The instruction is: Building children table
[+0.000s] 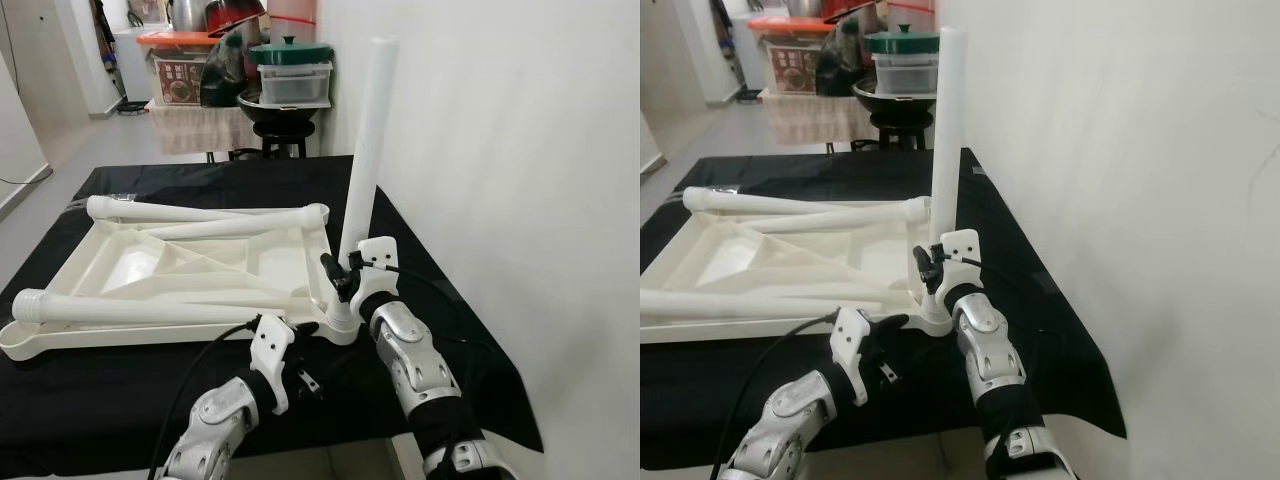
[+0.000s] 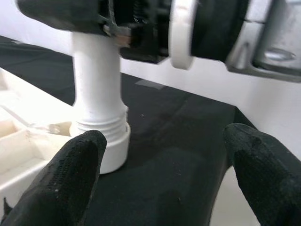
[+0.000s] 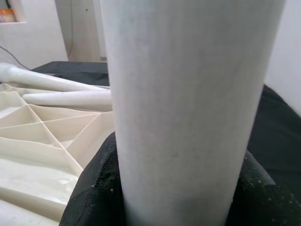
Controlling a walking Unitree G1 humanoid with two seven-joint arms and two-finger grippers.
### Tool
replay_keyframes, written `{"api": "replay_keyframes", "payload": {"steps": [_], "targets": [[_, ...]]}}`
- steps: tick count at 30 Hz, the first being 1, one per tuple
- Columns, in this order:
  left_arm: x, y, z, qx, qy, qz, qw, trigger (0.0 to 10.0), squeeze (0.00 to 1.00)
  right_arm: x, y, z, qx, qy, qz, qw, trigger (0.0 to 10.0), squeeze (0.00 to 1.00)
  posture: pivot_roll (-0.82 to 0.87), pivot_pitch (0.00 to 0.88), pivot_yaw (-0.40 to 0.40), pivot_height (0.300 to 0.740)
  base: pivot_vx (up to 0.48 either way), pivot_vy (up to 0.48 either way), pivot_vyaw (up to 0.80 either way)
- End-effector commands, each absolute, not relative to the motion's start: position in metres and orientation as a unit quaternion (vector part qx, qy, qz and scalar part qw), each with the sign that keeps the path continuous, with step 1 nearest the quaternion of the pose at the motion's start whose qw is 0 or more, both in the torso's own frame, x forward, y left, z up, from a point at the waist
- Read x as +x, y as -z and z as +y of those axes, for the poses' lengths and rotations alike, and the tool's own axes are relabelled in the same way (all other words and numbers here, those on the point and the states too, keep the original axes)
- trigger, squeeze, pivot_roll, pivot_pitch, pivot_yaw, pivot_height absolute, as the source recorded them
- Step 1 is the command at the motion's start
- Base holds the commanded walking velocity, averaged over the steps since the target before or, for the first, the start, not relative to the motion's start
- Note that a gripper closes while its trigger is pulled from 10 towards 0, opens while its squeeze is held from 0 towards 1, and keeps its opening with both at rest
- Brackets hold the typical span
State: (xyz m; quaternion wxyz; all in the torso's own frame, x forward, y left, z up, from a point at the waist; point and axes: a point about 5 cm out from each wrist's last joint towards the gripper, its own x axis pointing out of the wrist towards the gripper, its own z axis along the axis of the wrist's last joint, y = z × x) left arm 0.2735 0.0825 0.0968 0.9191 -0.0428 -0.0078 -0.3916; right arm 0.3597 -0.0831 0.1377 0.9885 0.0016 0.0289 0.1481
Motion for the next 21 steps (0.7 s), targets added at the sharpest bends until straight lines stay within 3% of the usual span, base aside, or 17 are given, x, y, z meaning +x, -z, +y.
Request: {"api": "replay_keyframes", "payload": {"steps": [1,3,4,7,10,11,12,21], "targets": [[0.272,-0.096,0.085,-0.04,0.388,-0.004,0.921,10.0,0.0,0.347,-0.098,-0.086,-0.022,-0.135,0.121,0.983,10.0,0.0,0.04,0.0,-0.069,0.74,0.0,0.0,0.0],[0.272,-0.096,0.085,-0.039,0.387,-0.004,0.921,10.0,0.0,0.345,-0.099,-0.083,-0.034,-0.144,0.121,0.982,10.0,0.0,0.04,0.0,-0.069,0.74,0.0,0.0,0.0],[0.272,-0.096,0.085,-0.04,0.387,-0.003,0.921,10.0,0.0,0.341,-0.102,-0.078,-0.027,-0.164,0.116,0.979,10.0,1.0,0.04,0.0,-0.069,0.74,0.0,0.0,0.0],[0.271,-0.096,0.085,-0.042,0.387,-0.002,0.921,10.0,0.0,0.339,-0.105,-0.074,-0.017,-0.182,0.11,0.977,10.0,1.0,0.04,0.0,-0.069,0.74,0.0,0.0,0.0],[0.272,-0.096,0.085,-0.044,0.389,-0.001,0.92,10.0,0.0,0.346,-0.126,-0.073,0.02,-0.26,0.063,0.963,10.0,1.0,0.03,0.0,-0.06,0.74,0.0,0.0,0.0],[0.272,-0.095,0.085,-0.044,0.39,-0.001,0.92,10.0,0.0,0.348,-0.136,-0.075,0.042,-0.323,0.049,0.944,10.0,0.77,0.03,0.0,-0.056,0.74,0.0,0.0,0.0],[0.272,-0.097,0.086,-0.044,0.389,-0.003,0.92,10.0,0.0,0.354,-0.146,-0.081,0.042,-0.364,0.034,0.93,10.0,0.0,0.03,0.0,-0.054,0.74,0.0,0.0,0.0],[0.269,-0.097,0.088,-0.041,0.382,-0.004,0.923,10.0,0.0,0.37,-0.175,-0.111,-0.018,-0.458,0.016,0.889,10.0,0.0,0.05,0.0,-0.065,0.74,0.0,0.0,0.0]]}}
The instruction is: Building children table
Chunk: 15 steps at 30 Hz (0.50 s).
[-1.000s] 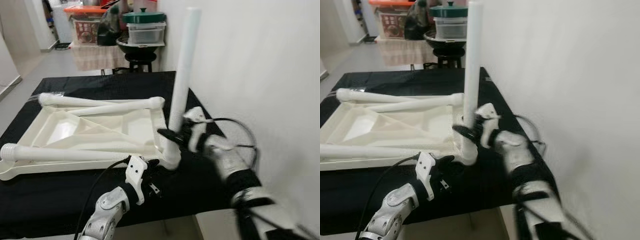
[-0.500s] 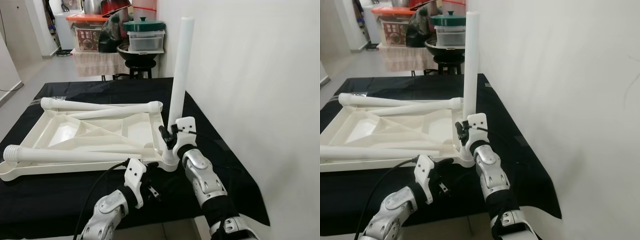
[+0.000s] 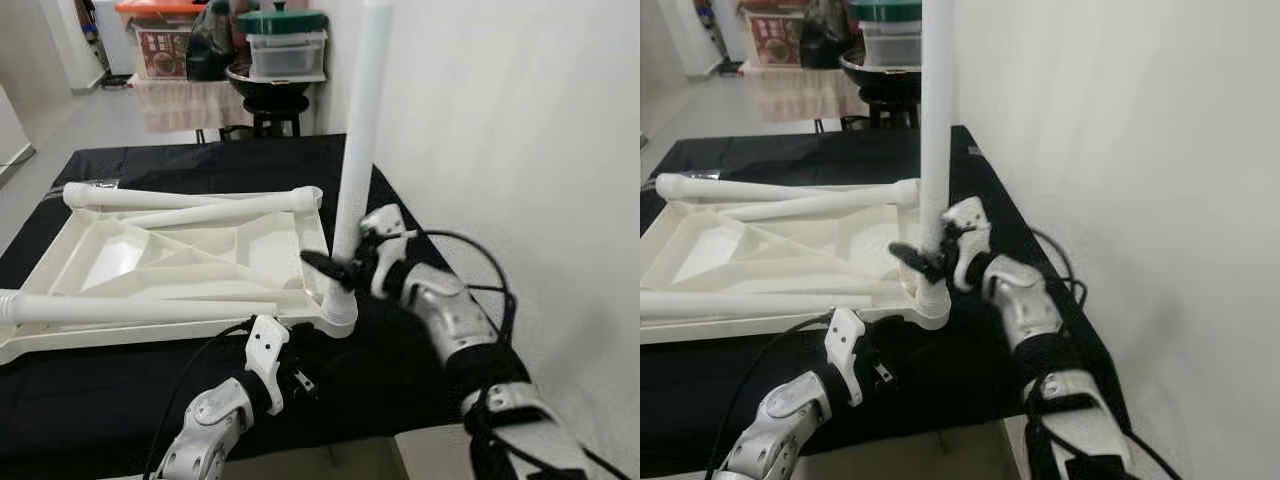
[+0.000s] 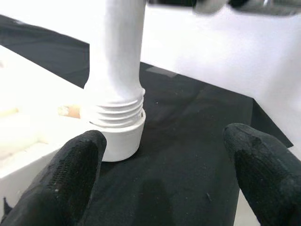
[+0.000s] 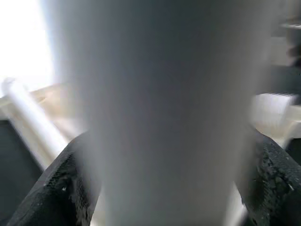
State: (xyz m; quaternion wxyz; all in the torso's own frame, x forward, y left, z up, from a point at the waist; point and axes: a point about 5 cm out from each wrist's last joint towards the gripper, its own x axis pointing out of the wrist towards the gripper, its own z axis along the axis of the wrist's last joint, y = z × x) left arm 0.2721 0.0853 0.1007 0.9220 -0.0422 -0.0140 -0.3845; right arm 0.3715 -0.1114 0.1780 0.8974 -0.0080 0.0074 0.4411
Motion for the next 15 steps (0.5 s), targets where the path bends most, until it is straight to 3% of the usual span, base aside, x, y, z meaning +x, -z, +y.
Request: {"api": "replay_keyframes", "payload": {"steps": [1,6,7,8,9,10,15], "targets": [[0.268,-0.097,0.087,-0.041,0.383,-0.003,0.923,10.0,0.0,0.371,-0.176,-0.115,-0.033,-0.476,0.021,0.879,10.0,0.0,0.06,0.0,-0.071,0.74,0.0,0.0,0.0],[0.267,-0.097,0.085,-0.042,0.383,-0.002,0.923,10.0,0.0,0.374,-0.184,-0.125,-0.048,-0.518,0.033,0.853,10.0,0.0,0.07,0.0,-0.079,0.74,0.0,0.0,0.0],[0.267,-0.097,0.085,-0.041,0.383,-0.002,0.923,10.0,0.0,0.376,-0.186,-0.126,-0.042,-0.521,0.03,0.852,5.7,0.0,0.07,0.0,-0.08,0.74,0.0,0.0,0.0],[0.267,-0.097,0.085,-0.041,0.383,-0.002,0.923,10.0,0.0,0.376,-0.186,-0.126,-0.042,-0.521,0.03,0.852,5.7,0.0,0.07,0.0,-0.08,0.74,0.0,0.0,0.0],[0.267,-0.097,0.084,-0.041,0.383,-0.002,0.923,10.0,0.0,0.377,-0.189,-0.127,-0.036,-0.524,0.028,0.851,4.4,0.0,0.07,0.0,-0.081,0.74,0.0,0.0,0.0],[0.267,-0.097,0.084,-0.041,0.382,-0.002,0.923,10.0,0.0,0.378,-0.191,-0.129,-0.03,-0.526,0.026,0.849,0.0,0.0,0.07,0.0,-0.081,0.74,0.0,0.0,0.0],[0.267,-0.097,0.084,-0.042,0.382,-0.002,0.923,10.0,0.0,0.377,-0.192,-0.134,-0.023,-0.535,0.023,0.844,0.0,0.0,0.07,0.0,-0.077,0.74,0.0,0.0,0.0]]}}
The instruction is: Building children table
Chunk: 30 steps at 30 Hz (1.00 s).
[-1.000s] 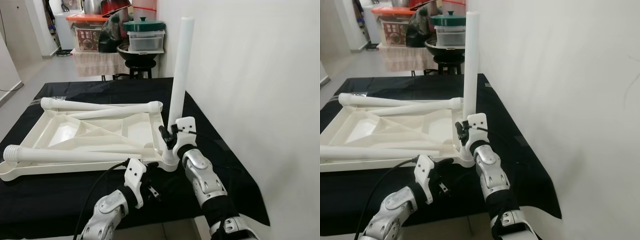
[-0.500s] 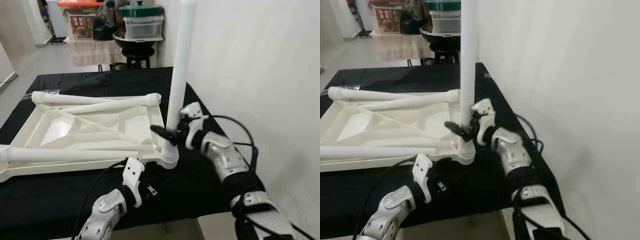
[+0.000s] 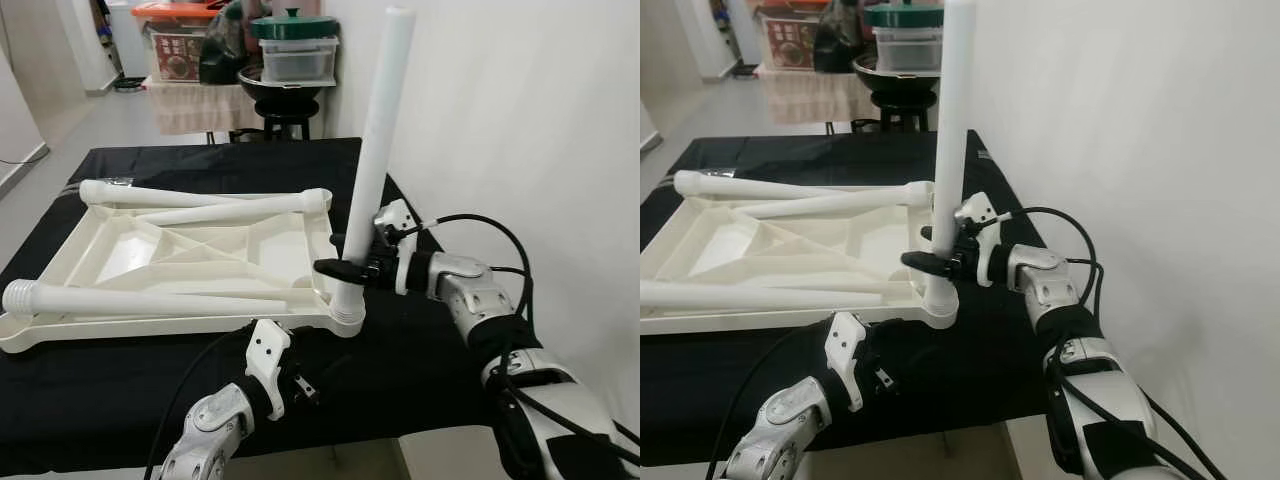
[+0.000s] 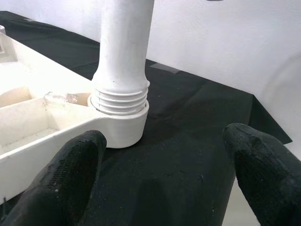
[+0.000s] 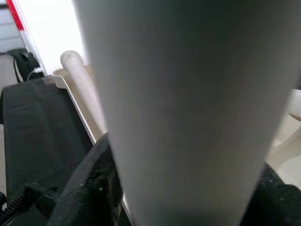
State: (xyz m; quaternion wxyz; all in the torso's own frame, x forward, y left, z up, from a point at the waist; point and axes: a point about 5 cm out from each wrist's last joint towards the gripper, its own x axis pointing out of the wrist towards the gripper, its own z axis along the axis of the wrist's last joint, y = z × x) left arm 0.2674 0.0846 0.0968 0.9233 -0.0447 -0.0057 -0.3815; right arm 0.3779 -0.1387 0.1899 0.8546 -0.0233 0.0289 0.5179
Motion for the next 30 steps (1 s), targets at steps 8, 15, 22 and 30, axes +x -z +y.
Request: {"api": "replay_keyframes", "payload": {"steps": [8,15,22,30], "targets": [[0.267,-0.098,0.083,-0.046,0.384,-0.001,0.922,10.0,0.0,0.372,-0.176,-0.14,-0.016,-0.537,0.028,0.843,0.0,0.0,0.06,0.0,-0.07,0.74,0.0,0.0,0.0],[0.267,-0.1,0.085,-0.047,0.382,-0.004,0.923,10.0,0.0,0.363,-0.109,-0.114,0.029,-0.209,0.099,0.972,0.0,0.0,0.03,0.0,-0.076,0.74,0.0,0.0,0.0],[0.269,-0.1,0.086,-0.047,0.383,-0.002,0.922,10.0,0.0,0.343,-0.089,-0.083,-0.014,-0.185,0.12,0.975,0.0,0.0,0.03,0.0,-0.068,0.74,0.0,0.0,0.0],[0.271,-0.1,0.086,-0.045,0.379,-0.004,0.924,10.0,0.0,0.339,-0.092,-0.077,-0.026,-0.176,0.111,0.978,10.0,0.0,0.02,0.0,-0.062,0.74,0.0,0.0,0.0]]}}
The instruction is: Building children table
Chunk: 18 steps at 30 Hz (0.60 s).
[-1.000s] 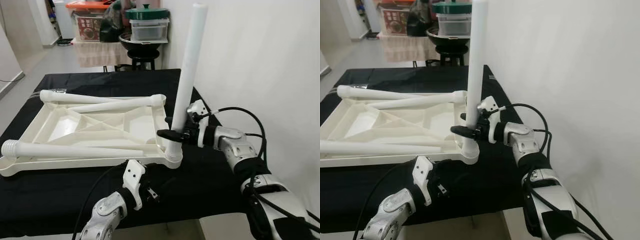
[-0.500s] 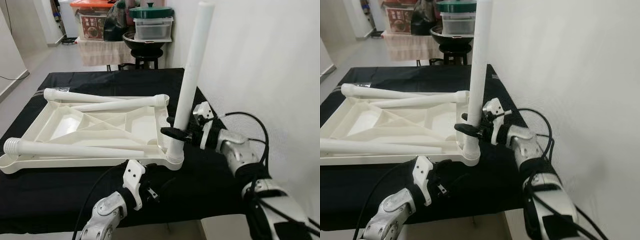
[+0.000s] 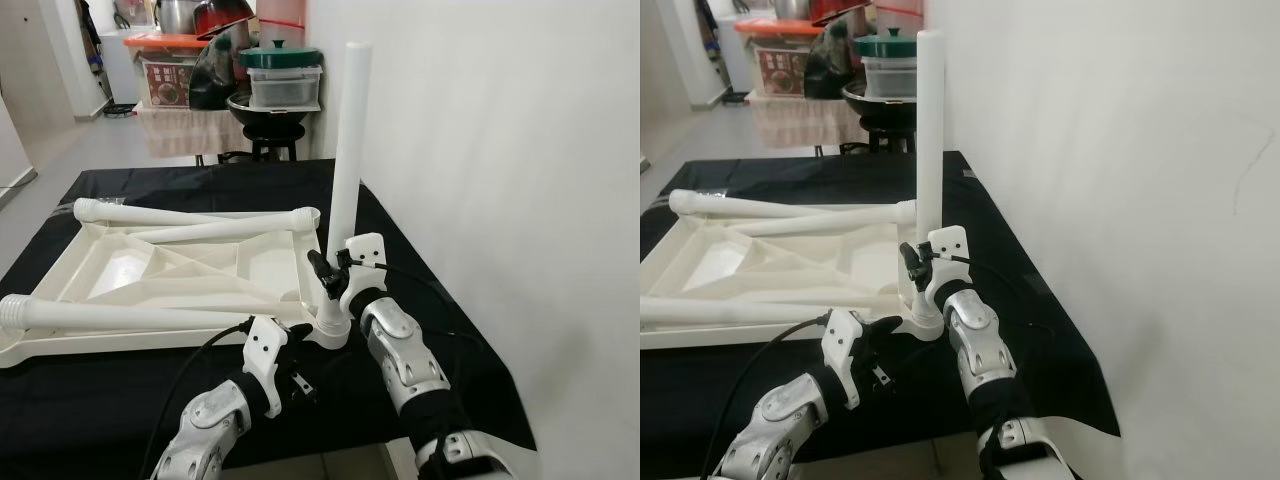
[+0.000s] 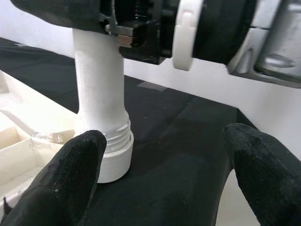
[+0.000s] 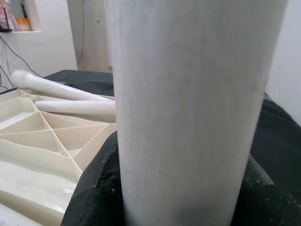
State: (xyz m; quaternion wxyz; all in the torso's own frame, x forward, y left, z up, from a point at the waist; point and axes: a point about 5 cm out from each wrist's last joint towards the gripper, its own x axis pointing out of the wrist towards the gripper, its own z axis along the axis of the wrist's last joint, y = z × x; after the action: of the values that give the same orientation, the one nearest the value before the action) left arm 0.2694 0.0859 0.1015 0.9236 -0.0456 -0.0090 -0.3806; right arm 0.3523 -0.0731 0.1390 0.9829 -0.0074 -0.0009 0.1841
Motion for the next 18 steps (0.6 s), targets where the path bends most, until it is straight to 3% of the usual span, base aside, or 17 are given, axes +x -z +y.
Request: {"api": "replay_keyframes", "payload": {"steps": [1,2,7,9,10,12,18], "targets": [[0.271,-0.1,0.086,-0.045,0.38,-0.003,0.924,10.0,0.0,0.337,-0.094,-0.077,-0.021,-0.168,0.11,0.979,10.0,0.0,0.02,0.0,-0.062,0.74,0.0,0.0,0.0],[0.272,-0.1,0.085,-0.046,0.38,-0.002,0.924,10.0,0.0,0.337,-0.101,-0.076,-0.009,-0.175,0.1,0.979,10.0,1.0,0.02,0.0,-0.062,0.74,0.0,0.0,0.0],[0.272,-0.1,0.084,-0.047,0.382,-0.002,0.923,10.0,0.0,0.342,-0.119,-0.075,0.022,-0.232,0.061,0.971,10.0,1.0,0.02,0.0,-0.064,0.74,0.0,0.0,0.0],[0.272,-0.1,0.083,-0.048,0.382,-0.002,0.923,10.0,0.0,0.348,-0.139,-0.078,0.031,-0.321,0.02,0.946,10.0,1.0,0.02,0.0,-0.065,0.74,0.0,0.0,0.0],[0.272,-0.1,0.083,-0.048,0.383,-0.002,0.923,10.0,0.0,0.351,-0.15,-0.084,0.022,-0.369,0.002,0.929,10.0,0.04,0.02,0.0,-0.065,0.74,0.0,0.0,0.0],[0.272,-0.1,0.082,-0.049,0.383,-0.002,0.922,10.0,0.0,0.355,-0.161,-0.096,-0.002,-0.429,-0.009,0.903,10.0,0.0,0.03,0.0,-0.068,0.74,0.0,0.0,0.0],[0.273,-0.1,0.081,-0.049,0.383,-0.001,0.922,10.0,0.0,0.357,-0.165,-0.114,-0.043,-0.492,0.008,0.869,10.0,0.0,0.03,0.0,-0.07,0.74,0.0,0.0,0.0]]}}
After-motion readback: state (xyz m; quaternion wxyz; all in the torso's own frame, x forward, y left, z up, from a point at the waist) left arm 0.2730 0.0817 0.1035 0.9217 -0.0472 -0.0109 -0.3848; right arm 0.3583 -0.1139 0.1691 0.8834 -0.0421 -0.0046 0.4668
